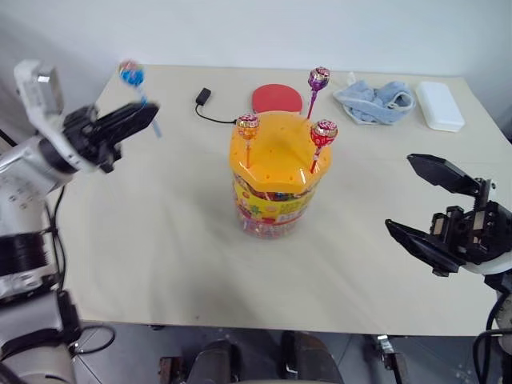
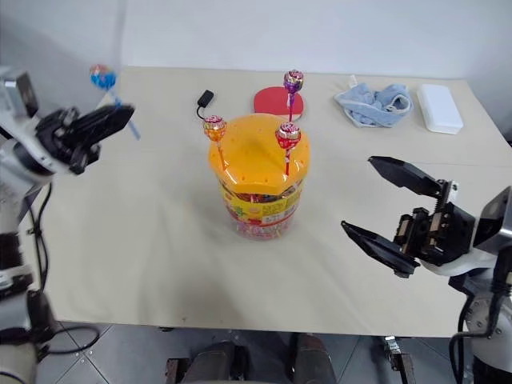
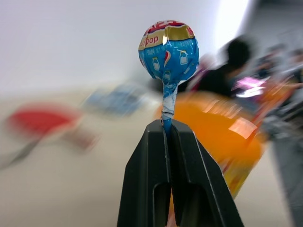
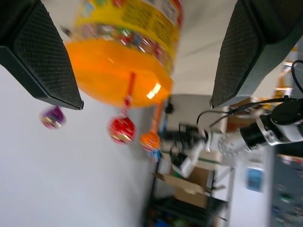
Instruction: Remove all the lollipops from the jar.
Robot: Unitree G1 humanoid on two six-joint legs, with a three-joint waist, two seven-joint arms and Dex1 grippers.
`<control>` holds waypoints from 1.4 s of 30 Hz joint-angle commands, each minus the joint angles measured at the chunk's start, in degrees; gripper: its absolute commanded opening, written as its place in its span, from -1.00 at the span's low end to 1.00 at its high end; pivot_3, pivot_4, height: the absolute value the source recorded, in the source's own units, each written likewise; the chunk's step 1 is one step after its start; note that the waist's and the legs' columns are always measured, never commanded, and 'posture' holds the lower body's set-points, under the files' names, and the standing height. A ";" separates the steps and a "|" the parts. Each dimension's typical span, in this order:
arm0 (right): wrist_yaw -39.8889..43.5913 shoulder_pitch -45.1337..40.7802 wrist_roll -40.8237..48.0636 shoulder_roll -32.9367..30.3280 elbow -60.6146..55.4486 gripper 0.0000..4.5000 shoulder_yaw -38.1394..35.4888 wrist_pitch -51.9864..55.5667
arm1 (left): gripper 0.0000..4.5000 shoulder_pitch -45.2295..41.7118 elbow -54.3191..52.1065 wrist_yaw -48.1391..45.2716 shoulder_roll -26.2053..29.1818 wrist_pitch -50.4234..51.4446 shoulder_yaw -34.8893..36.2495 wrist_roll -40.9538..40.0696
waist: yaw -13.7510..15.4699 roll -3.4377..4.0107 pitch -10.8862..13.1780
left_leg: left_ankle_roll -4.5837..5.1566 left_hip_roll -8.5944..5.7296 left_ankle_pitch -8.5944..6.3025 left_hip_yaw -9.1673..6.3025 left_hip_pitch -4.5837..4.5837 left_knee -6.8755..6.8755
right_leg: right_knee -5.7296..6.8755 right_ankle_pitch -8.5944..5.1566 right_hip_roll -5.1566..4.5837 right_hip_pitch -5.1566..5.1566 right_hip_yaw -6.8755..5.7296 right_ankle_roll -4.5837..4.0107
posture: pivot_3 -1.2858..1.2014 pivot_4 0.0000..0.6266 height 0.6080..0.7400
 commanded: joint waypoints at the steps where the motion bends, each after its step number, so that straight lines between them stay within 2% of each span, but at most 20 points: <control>1: 6.05 -1.06 -1.63 -1.63 0.52 1.00 2.47 -0.57 | -0.98 11.87 -1.68 1.78 5.71 -1.16 2.09 7.20 | 0.02 -0.05 0.00 | 0.00 0.02 0.00 -0.02 -0.05 0.01 | -0.01 0.00 0.01 -0.03 -0.02 0.00 | 0.03 -0.52 1.00; 5: 13.29 -0.87 -6.40 -4.35 5.86 1.00 5.37 -1.31 | -0.98 27.44 -9.70 10.63 3.91 3.24 8.75 9.48 | 0.53 -0.19 -0.03 | 0.09 0.00 -0.09 -0.06 -0.07 -0.02 | -0.05 0.00 -0.35 -0.02 0.00 -0.01 | 0.03 -0.52 1.00; 10: 16.73 -0.90 -8.04 -4.73 10.28 1.00 5.71 -1.42 | -0.98 37.88 -20.36 14.99 -0.51 8.24 12.14 8.21 | 1.45 -0.30 -0.07 | 0.05 -0.02 -0.13 -0.22 -0.05 0.00 | -0.11 0.00 -0.63 0.03 -0.02 -0.02 | 0.03 -0.52 1.00; 13: 18.66 -1.02 -8.96 -5.01 12.14 1.00 5.13 -1.97 | -0.98 41.49 -22.36 16.34 -0.21 10.38 12.47 9.65 | 1.27 -0.28 -0.08 | 0.02 -0.02 -0.15 -0.21 -0.02 -0.03 | -0.08 -0.04 -0.66 0.01 -0.05 -0.08 | 0.03 -0.52 1.00; 17: 19.14 -1.59 -9.43 -4.93 13.57 1.00 4.51 -2.30 | -0.57 42.67 -22.00 17.21 -0.06 10.12 12.33 11.10 | 0.81 -0.21 -0.09 | 0.00 -0.01 -0.16 -0.17 0.04 -0.10 | -0.07 -0.07 -0.66 0.00 -0.05 -0.13 | 0.03 -0.52 1.00; 22: 15.70 -1.82 -7.87 -3.70 14.18 1.00 1.66 -2.06 | 0.08 42.51 -20.42 15.38 0.32 9.11 12.14 11.34 | 0.27 -0.12 -0.12 | -0.02 0.00 -0.16 -0.16 0.09 -0.10 | -0.07 -0.09 -0.67 0.00 -0.06 -0.18 | 0.03 -0.52 1.00; 24: 14.58 -1.61 -5.93 -3.76 14.64 1.00 -0.85 -1.21 | 0.30 43.66 -19.47 11.24 1.82 8.07 13.20 10.65 | 0.21 -0.11 -0.11 | -0.03 0.00 -0.16 -0.16 0.10 -0.10 | -0.07 -0.10 -0.68 0.00 -0.06 -0.20 | 0.03 -0.52 1.00; 27: 12.65 -1.16 -2.98 -4.83 14.55 1.00 -4.41 1.43 | 0.70 43.69 -12.21 4.56 4.34 -0.57 15.69 12.47 | 0.06 -0.09 -0.10 | -0.06 0.00 -0.17 -0.16 0.09 -0.11 | -0.06 -0.12 -0.68 -0.05 -0.07 -0.24 | 0.03 -0.52 1.00; 28: 12.09 -0.84 -2.65 -5.35 14.42 1.00 -5.52 2.17 | 0.83 42.39 -8.94 1.40 5.24 -5.83 16.75 12.90 | 0.05 -0.09 -0.10 | -0.06 0.00 -0.17 -0.15 0.09 -0.12 | -0.06 -0.13 -0.68 -0.06 -0.07 -0.26 | 0.03 -0.52 1.00; 31: 11.03 -0.29 -2.24 -5.46 14.25 1.00 -7.22 3.01 | 0.83 36.35 -3.83 -8.02 6.25 -14.94 19.53 9.36 | 0.07 -0.10 -0.10 | -0.08 0.01 -0.18 -0.14 0.03 -0.12 | -0.04 -0.17 -0.69 -0.15 -0.11 -0.32 | 0.03 -0.52 1.00; 33: 10.53 0.04 -2.96 -4.39 14.14 1.00 -7.27 2.28 | 0.83 29.48 -4.07 -11.60 6.68 -15.33 18.09 6.04 | 0.49 -0.13 -0.12 | -0.06 -0.01 -0.18 -0.15 0.02 -0.11 | -0.03 -0.16 -0.76 -0.13 -0.15 -0.31 | 0.03 -0.52 1.00; 35: 9.84 0.39 -3.27 -3.80 13.48 1.00 -7.19 2.08 | 0.83 23.72 -7.07 -13.62 7.34 -13.08 14.26 3.70 | 0.91 -0.13 -0.12 | -0.04 -0.08 -0.17 -0.18 0.00 -0.09 | -0.03 -0.15 -0.84 -0.11 -0.20 -0.29 | 0.03 -0.52 1.00; 37: 9.27 0.69 -3.27 -3.61 12.82 1.00 -7.43 2.03 | 0.98 15.98 -12.88 -14.15 5.97 -10.86 7.90 0.76 | 1.14 -0.08 -0.10 | -0.02 -0.12 -0.16 -0.17 -0.01 -0.11 | 0.04 -0.11 -0.85 -0.10 -0.19 -0.22 | 0.03 -0.52 1.00; 38: 9.16 0.80 -3.37 -3.58 12.74 1.00 -7.64 1.77 | 0.99 12.17 -15.21 -14.25 5.04 -9.29 4.79 -0.64 | 1.44 -0.09 -0.10 | 0.00 -0.18 -0.15 -0.18 -0.02 -0.10 | 0.12 -0.10 -0.87 -0.09 -0.20 -0.20 | 0.03 -0.52 1.00; 39: 9.23 1.04 -3.52 -3.63 12.69 1.00 -7.92 1.45 | 0.99 8.64 -17.24 -14.22 3.57 -9.17 1.68 -0.96 | 1.49 -0.09 -0.10 | 0.04 -0.20 -0.13 -0.20 -0.07 -0.07 | 0.12 -0.07 -0.87 -0.09 -0.23 -0.15 | 0.03 -0.52 1.00; 42: 9.20 1.60 -3.54 -4.13 12.58 1.00 -8.95 1.22 | 0.99 -3.00 -18.92 -11.34 -5.59 -10.84 -7.24 0.23 | 1.60 -0.02 -0.14 | 0.19 -0.48 -0.05 -0.18 -0.05 -0.04 | 0.21 -0.01 -0.89 -0.01 -0.26 -0.03 | 0.03 -0.52 1.00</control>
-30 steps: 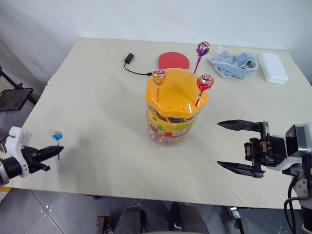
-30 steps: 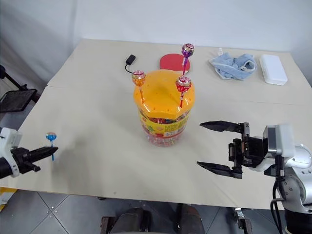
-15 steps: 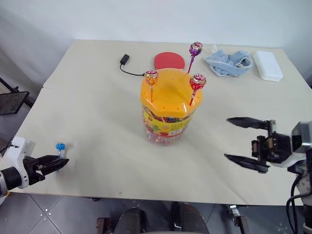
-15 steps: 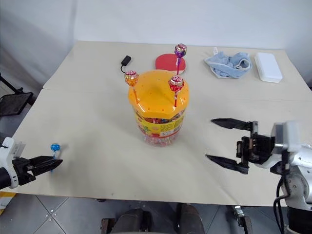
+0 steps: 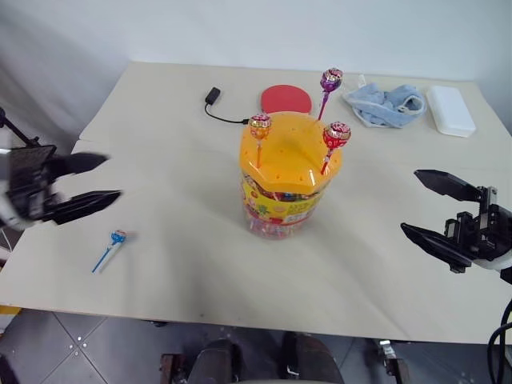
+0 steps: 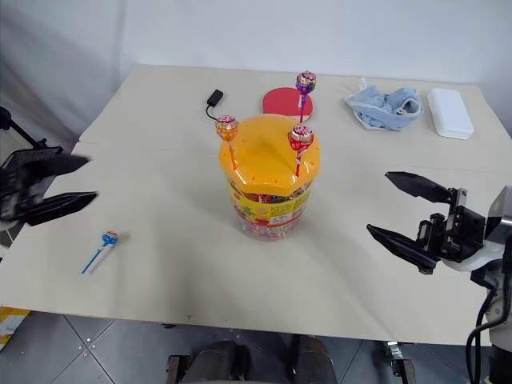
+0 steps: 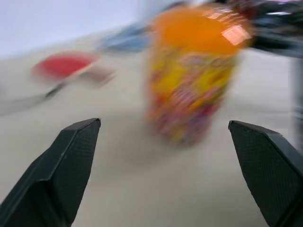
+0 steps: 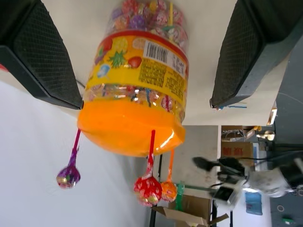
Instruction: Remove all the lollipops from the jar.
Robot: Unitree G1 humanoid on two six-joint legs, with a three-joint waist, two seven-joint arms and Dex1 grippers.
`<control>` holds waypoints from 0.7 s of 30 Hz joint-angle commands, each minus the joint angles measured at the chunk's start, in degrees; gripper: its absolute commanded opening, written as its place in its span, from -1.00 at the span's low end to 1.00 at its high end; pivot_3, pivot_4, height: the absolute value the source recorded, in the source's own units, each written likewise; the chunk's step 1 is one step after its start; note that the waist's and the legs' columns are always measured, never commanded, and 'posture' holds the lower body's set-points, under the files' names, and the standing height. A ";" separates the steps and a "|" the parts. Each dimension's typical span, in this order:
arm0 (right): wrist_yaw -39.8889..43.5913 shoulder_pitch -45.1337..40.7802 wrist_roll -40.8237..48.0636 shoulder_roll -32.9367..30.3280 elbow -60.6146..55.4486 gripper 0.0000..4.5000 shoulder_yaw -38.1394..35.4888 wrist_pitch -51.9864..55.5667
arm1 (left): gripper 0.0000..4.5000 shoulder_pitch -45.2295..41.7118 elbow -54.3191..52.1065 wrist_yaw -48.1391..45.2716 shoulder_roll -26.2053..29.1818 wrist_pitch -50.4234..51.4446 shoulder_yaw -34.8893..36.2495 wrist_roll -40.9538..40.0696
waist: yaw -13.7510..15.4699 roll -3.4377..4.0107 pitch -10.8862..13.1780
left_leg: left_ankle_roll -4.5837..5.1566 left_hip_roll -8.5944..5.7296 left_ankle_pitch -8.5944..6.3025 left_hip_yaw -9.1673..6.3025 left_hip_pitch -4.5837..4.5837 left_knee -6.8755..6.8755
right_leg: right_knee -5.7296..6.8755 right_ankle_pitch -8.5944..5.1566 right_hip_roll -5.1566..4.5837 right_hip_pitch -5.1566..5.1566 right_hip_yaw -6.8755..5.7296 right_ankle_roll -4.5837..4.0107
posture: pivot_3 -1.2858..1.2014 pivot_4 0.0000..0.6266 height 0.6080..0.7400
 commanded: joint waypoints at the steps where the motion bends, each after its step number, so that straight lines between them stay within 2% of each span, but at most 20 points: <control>1: -0.09 0.45 -0.22 -0.68 -1.67 1.00 -2.66 -1.27 | 0.99 -8.31 -2.03 2.78 -7.82 -2.17 -8.40 0.57 | -0.05 -0.01 0.01 | 0.08 -0.07 0.04 0.07 -0.04 0.00 | -0.02 0.04 0.04 -0.02 0.00 0.08 | 0.03 -0.52 1.00; 6: 0.34 2.93 -1.64 -0.99 -1.98 1.00 -4.62 -2.40 | 0.99 -18.59 1.20 7.95 -20.45 0.05 -15.23 0.48 | -0.17 -0.13 0.07 | 0.20 -0.11 0.11 0.30 -0.05 0.08 | -0.19 0.21 0.55 -0.01 -0.09 0.38 | 0.03 -0.52 1.00; 10: -1.27 4.72 -1.65 0.30 -4.03 1.00 -5.00 -3.06 | 0.99 -20.24 1.09 8.21 -23.24 0.35 -17.74 1.68 | -0.46 -0.13 0.07 | 0.21 -0.04 0.12 0.37 -0.01 0.06 | -0.22 0.22 0.62 -0.03 0.02 0.41 | 0.03 -0.52 1.00; 13: -2.47 6.01 -2.18 1.47 -5.15 1.00 -4.86 -3.77 | 0.75 -20.66 0.17 8.55 -24.62 2.51 -19.23 0.70 | -0.16 -0.12 0.07 | 0.21 -0.01 0.13 0.35 0.01 0.06 | -0.21 0.22 0.63 -0.02 0.01 0.40 | 0.03 -0.52 1.00; 21: -3.74 5.57 -2.49 2.01 -5.55 1.00 -4.09 -4.46 | -0.32 -20.09 0.57 7.45 -21.77 2.51 -19.12 2.63 | -0.09 -0.12 0.07 | 0.22 -0.05 0.13 0.17 -0.04 0.15 | -0.28 0.24 0.61 0.08 0.22 0.44 | 0.03 -0.52 1.00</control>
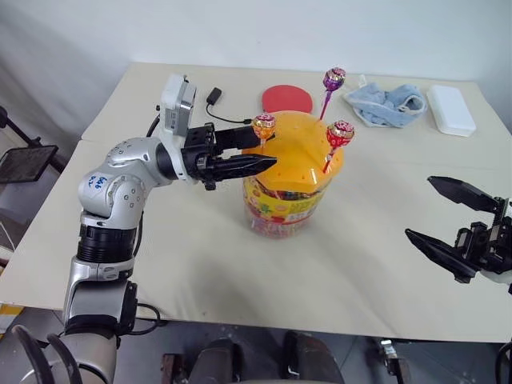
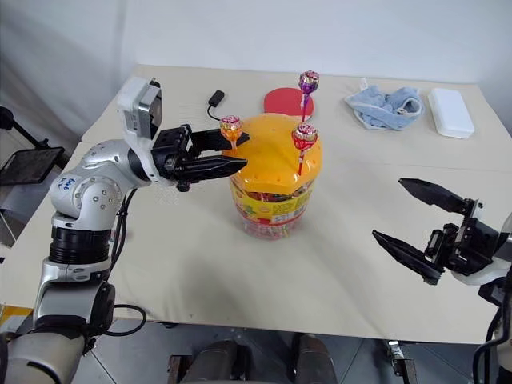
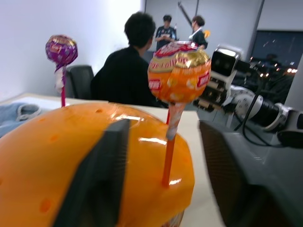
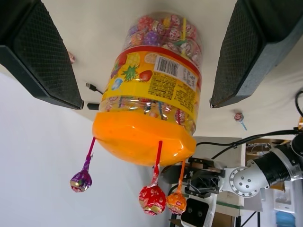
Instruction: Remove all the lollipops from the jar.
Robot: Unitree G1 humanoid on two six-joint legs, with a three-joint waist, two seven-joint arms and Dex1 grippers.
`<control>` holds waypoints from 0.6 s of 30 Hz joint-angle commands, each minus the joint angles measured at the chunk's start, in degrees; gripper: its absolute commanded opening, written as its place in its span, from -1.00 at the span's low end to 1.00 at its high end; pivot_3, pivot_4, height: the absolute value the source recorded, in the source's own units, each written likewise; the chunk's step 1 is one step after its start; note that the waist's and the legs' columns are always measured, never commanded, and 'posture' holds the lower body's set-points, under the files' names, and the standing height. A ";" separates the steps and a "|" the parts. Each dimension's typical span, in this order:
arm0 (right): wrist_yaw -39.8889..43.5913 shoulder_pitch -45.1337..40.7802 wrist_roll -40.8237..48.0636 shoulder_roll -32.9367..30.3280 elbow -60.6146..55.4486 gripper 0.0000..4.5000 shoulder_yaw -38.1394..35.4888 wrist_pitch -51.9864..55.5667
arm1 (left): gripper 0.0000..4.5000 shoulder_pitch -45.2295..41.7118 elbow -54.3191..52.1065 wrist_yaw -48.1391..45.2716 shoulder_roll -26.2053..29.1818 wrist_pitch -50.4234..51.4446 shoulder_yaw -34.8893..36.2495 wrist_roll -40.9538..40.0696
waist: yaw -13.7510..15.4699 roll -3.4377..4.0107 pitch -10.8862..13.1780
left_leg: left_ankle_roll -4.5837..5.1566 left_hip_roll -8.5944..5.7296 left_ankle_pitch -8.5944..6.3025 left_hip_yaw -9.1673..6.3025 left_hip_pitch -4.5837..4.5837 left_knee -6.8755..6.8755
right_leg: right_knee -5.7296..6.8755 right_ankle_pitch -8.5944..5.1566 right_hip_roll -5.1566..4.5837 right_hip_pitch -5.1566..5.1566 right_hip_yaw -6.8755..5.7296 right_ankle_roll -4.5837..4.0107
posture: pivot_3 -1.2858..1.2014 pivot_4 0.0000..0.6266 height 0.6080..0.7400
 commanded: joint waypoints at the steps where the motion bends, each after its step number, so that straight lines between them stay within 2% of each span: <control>1: -0.56 -0.65 0.34 0.11 -1.02 1.00 -0.46 -0.96 | -0.47 -0.14 -1.36 -0.64 1.16 0.03 1.01 -0.10 | 0.00 0.00 0.00 | 0.00 0.00 0.00 0.00 0.00 0.00 | 0.00 0.00 0.00 0.00 -0.01 0.00 | 0.03 -0.52 1.00; 5: -0.22 -1.64 0.18 -0.01 -0.19 1.00 0.56 -0.94 | -0.98 -0.60 -2.17 0.72 0.05 0.67 3.17 -2.64 | 0.03 0.00 0.00 | 0.00 0.00 0.00 -0.01 -0.01 0.01 | 0.00 0.00 0.00 0.02 -0.01 0.00 | 0.03 -0.52 1.00; 8: 0.08 -2.41 0.13 -0.01 0.65 1.00 1.38 -0.76 | -0.98 -0.29 -3.18 1.32 -0.40 2.02 5.98 -6.15 | -0.03 0.00 0.00 | 0.00 0.02 0.00 -0.03 -0.01 0.01 | 0.00 0.00 0.00 0.01 0.04 0.00 | 0.03 -0.52 1.00; 13: 0.65 -3.54 -0.04 -0.07 1.99 1.00 2.80 -0.68 | -0.98 1.56 -3.37 5.34 2.72 5.12 12.90 -10.07 | -0.11 0.00 0.00 | 0.00 0.02 0.00 -0.03 0.00 0.01 | -0.01 0.00 -0.01 0.02 0.06 0.00 | 0.03 -0.52 1.00; 16: 0.90 -4.52 0.07 -0.21 2.54 1.00 3.56 -0.55 | -0.98 5.26 -0.51 10.91 10.07 5.90 17.68 -5.30 | -0.47 0.01 0.00 | -0.01 0.04 0.00 -0.05 0.01 -0.01 | 0.00 0.00 0.00 0.00 0.11 -0.01 | 0.03 -0.52 1.00; 18: 0.88 -4.90 0.24 -0.24 2.61 1.00 4.18 -0.06 | -0.98 11.88 0.60 13.24 18.02 8.08 18.18 0.25 | -1.10 0.02 -0.01 | -0.06 0.07 0.00 -0.03 0.09 -0.10 | 0.02 -0.04 0.03 0.00 0.10 -0.07 | 0.03 -0.52 1.00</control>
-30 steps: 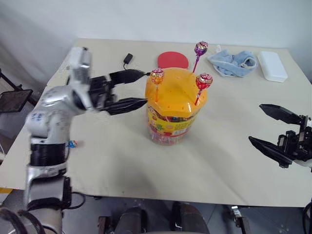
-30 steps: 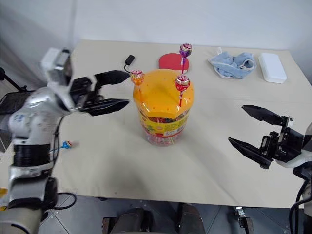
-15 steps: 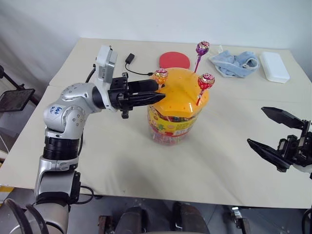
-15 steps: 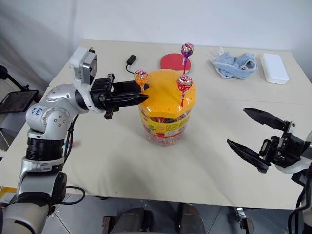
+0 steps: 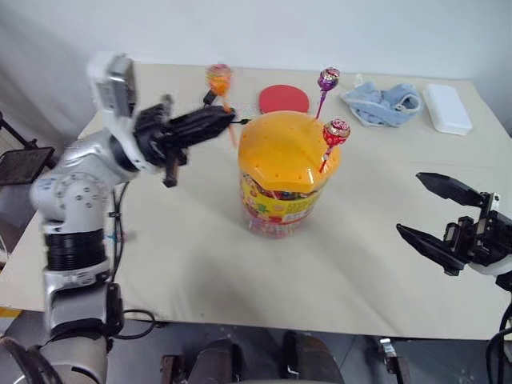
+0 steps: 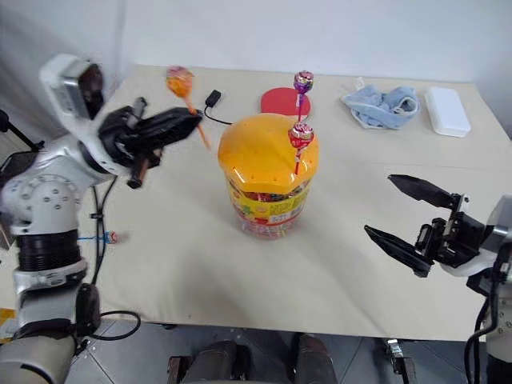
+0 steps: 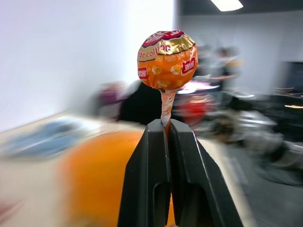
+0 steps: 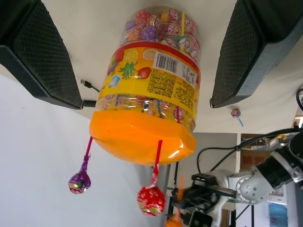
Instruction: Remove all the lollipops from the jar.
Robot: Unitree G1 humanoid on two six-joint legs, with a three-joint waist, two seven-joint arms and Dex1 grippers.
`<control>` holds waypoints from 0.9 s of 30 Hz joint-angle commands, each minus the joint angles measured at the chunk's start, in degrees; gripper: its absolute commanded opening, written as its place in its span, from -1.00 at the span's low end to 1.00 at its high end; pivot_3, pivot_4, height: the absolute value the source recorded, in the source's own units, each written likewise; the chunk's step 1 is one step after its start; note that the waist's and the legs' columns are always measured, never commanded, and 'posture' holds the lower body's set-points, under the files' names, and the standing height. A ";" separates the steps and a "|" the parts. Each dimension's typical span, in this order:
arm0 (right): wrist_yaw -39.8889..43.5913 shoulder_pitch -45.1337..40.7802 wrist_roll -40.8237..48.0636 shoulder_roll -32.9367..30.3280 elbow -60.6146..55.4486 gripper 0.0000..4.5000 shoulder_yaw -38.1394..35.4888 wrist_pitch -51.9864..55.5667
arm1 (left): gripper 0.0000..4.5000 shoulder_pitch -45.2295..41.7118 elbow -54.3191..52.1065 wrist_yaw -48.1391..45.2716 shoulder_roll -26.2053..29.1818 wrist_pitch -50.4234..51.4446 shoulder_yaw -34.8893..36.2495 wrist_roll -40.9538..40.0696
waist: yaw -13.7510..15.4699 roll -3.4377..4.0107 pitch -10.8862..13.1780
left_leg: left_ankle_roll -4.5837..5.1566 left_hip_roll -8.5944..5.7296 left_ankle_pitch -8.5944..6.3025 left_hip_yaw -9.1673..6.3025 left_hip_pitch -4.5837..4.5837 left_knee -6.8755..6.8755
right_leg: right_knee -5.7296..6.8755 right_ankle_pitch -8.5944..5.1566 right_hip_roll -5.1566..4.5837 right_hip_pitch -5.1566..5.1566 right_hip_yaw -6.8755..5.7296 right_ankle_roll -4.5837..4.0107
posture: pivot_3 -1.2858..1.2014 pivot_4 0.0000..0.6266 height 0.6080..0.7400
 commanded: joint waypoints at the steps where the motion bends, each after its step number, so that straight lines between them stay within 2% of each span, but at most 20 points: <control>1: 0.08 -0.62 0.61 -0.18 -0.28 1.00 0.12 0.36 | -0.98 10.74 1.48 5.63 11.49 4.38 3.76 8.85 | -0.60 0.01 0.00 | -0.01 0.00 0.00 0.00 0.02 -0.05 | 0.00 -0.02 0.00 -0.01 -0.01 -0.03 | 0.03 -0.52 1.00; 3: 0.35 -1.09 0.69 -0.14 -0.01 1.00 1.04 0.83 | -0.98 18.76 -0.43 8.83 16.21 10.57 5.71 10.03 | -0.91 0.03 0.01 | -0.04 0.04 -0.02 0.02 0.05 -0.14 | -0.02 -0.05 0.01 -0.04 0.01 -0.07 | 0.03 -0.52 1.00; 6: 0.75 -2.15 0.73 -0.25 0.89 1.00 2.20 1.40 | -0.98 26.96 -6.17 13.29 17.61 16.10 6.66 10.73 | -0.22 -0.05 0.06 | -0.04 0.05 -0.03 -0.10 -0.05 -0.09 | -0.04 -0.06 -0.09 -0.05 0.02 -0.09 | 0.03 -0.52 1.00; 8: 1.41 -3.11 0.34 -0.20 1.74 1.00 3.40 1.57 | -0.98 29.94 -10.32 20.50 17.23 23.34 5.66 12.94 | 0.66 -0.11 0.07 | -0.03 -0.03 -0.04 -0.30 -0.12 -0.01 | -0.07 -0.05 -0.58 0.00 0.00 -0.08 | 0.03 -0.52 1.00; 14: 2.94 -4.76 -0.10 -0.69 2.85 1.00 4.99 2.06 | -0.98 29.29 -18.69 28.11 9.29 30.78 6.47 10.29 | 0.89 -0.10 0.06 | 0.01 -0.36 -0.02 -0.54 -0.13 -0.06 | 0.03 -0.04 -0.91 0.02 -0.01 -0.08 | 0.03 -0.52 1.00; 21: 2.82 -4.39 -0.15 -0.63 1.80 1.00 4.94 2.36 | -0.98 30.14 -18.59 32.68 7.42 36.76 3.89 12.61 | 0.08 -0.09 0.06 | -0.02 -0.29 -0.01 -0.38 -0.06 -0.13 | 0.04 -0.06 -0.74 -0.01 -0.06 -0.09 | 0.03 -0.52 1.00; 26: 1.99 -3.81 0.10 -0.97 0.81 1.00 4.40 2.83 | -0.98 29.40 -15.91 33.38 7.37 36.53 2.60 13.89 | 0.09 -0.09 0.06 | -0.02 -0.29 -0.01 -0.35 -0.03 -0.13 | 0.05 -0.06 -0.75 -0.01 -0.01 -0.09 | 0.03 -0.52 1.00; 27: 1.92 -3.65 0.17 -1.07 0.64 1.00 4.26 2.90 | -0.78 29.35 -15.68 33.21 7.40 36.29 2.56 13.90 | 0.11 -0.05 0.04 | -0.02 -0.28 -0.01 -0.35 -0.02 -0.13 | 0.05 -0.06 -0.75 -0.01 -0.01 -0.09 | 0.03 -0.52 1.00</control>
